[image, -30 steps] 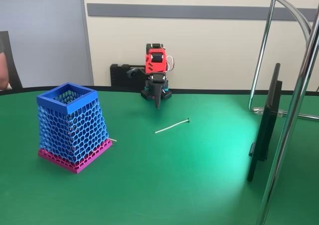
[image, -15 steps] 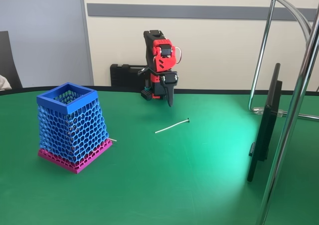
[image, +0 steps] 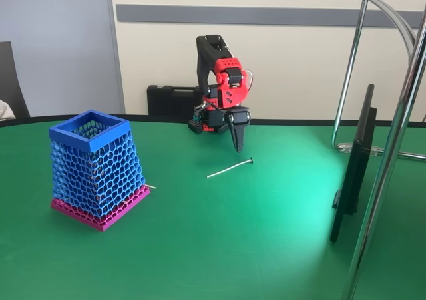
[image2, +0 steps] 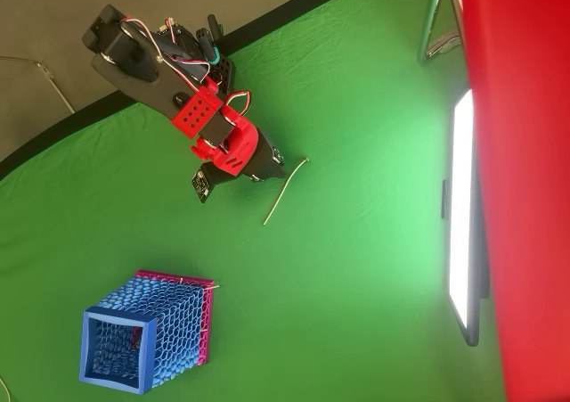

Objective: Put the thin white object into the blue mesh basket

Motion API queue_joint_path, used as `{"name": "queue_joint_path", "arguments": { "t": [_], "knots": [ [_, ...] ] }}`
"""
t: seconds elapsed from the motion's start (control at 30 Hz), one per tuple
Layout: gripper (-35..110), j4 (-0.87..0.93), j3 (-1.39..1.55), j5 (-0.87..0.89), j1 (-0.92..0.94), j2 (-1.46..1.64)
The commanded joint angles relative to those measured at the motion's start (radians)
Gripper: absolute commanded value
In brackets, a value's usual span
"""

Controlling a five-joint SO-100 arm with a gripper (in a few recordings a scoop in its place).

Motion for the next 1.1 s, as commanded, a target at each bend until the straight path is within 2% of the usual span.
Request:
{"name": "queue_joint_path", "arguments": {
  "t": [0.0, 1.07],
  "knots": [
    [13, -0.005, -0.046, 0.011, -0.025, -0.026],
    [13, 0.009, -0.264, 0.025, -0.086, -0.344]
  ]
}}
